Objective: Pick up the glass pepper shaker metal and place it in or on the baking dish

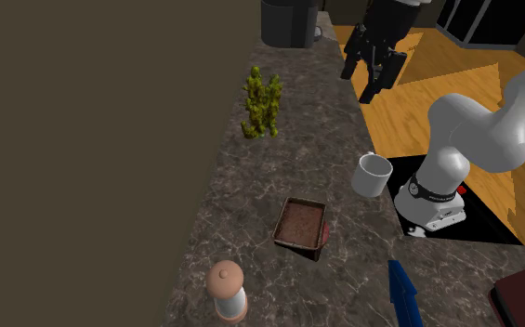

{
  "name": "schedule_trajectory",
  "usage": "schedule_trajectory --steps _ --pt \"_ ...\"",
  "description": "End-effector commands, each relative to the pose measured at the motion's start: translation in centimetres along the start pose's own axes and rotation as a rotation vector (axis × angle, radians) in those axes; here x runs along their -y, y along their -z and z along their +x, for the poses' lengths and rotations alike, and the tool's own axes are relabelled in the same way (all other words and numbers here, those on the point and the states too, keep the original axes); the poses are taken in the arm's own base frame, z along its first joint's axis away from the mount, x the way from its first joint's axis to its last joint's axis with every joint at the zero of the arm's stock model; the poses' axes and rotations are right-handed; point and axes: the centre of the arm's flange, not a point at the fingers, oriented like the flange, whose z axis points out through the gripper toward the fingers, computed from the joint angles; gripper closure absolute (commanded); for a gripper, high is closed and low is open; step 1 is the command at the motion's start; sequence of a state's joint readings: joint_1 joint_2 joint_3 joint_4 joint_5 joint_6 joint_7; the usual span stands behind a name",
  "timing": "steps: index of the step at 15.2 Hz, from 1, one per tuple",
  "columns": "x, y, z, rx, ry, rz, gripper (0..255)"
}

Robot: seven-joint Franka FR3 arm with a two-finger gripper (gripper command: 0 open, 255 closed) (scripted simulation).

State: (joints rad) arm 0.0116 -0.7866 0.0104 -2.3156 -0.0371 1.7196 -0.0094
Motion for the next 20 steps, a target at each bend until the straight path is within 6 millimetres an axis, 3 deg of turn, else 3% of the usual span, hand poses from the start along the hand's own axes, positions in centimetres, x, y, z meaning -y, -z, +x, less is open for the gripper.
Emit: schedule_trajectory --steps 1,20 --pt "0.0 0.0 0.0 0.0 0.0 0.0 0" --pt "16.4 -13.1 16.3 0.085 0.061 -0.069 0"
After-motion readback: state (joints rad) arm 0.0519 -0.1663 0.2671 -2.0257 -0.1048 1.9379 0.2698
